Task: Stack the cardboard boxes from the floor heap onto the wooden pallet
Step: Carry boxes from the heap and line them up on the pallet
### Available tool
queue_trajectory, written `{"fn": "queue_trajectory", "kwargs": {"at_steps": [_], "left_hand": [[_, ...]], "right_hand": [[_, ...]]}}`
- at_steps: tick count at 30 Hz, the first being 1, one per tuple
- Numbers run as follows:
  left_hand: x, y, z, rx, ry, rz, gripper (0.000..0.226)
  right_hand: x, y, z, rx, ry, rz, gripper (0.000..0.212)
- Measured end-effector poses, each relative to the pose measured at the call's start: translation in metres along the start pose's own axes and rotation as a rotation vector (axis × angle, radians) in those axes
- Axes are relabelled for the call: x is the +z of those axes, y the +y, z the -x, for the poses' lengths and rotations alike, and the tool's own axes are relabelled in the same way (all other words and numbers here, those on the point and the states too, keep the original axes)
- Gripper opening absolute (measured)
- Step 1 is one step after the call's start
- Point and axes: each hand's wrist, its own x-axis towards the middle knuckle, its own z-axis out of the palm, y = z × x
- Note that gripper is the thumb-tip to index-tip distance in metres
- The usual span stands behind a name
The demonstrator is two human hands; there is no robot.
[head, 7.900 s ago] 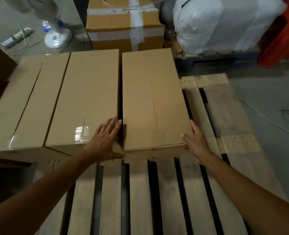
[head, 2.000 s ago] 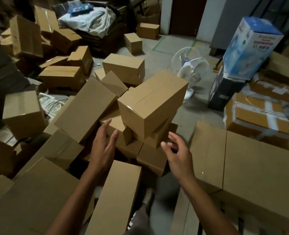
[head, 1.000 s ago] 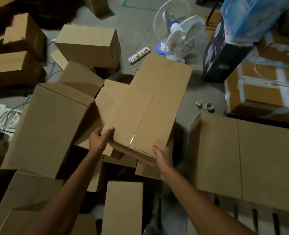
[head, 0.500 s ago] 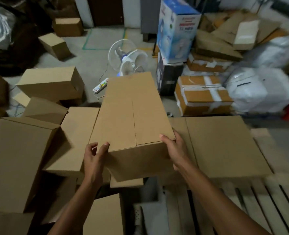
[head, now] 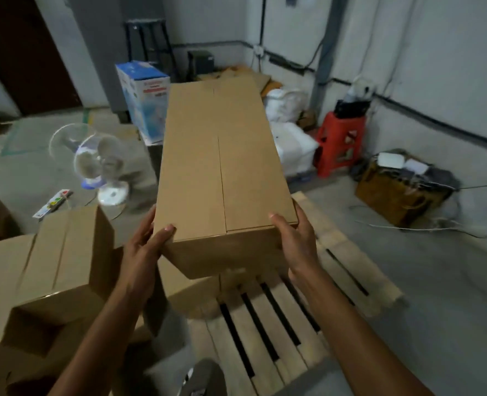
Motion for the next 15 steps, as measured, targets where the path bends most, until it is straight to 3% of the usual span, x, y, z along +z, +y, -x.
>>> {"fn": "queue_trajectory", "kwargs": {"at_steps": [2, 5, 8, 11, 14, 15], "left_hand": [[0.040, 0.007, 0.006, 0.012, -0.083, -0.032, 0.052], [0.097, 0.017, 0.010, 0.003, -0.159, -0.022, 0.058], [0.156, 0.022, 0.002, 0.010, -0.188, -0.024, 0.045], [0.212, 0.023, -0.016, -0.032, -0.159, -0.018, 0.033], [0.261, 0.017, -0.033, -0.048, -0.221, -0.085, 0.039], [0.277, 0.014, -0.039, -0.057, -0.223, -0.096, 0.037]], "right_hand": [[-0.046, -0.004, 0.001, -0.017, 0.030, -0.037, 0.036], [-0.106, -0.009, 0.000, -0.026, 0.100, -0.066, 0.043], [-0.158, -0.008, -0.009, 0.023, 0.176, -0.098, 0.040], [-0.204, -0.004, -0.031, 0.052, 0.171, -0.078, 0.057], [-0.243, -0.002, -0.064, 0.108, 0.163, -0.089, 0.024], [-0.256, 0.000, -0.077, 0.123, 0.155, -0.097, 0.022]]}}
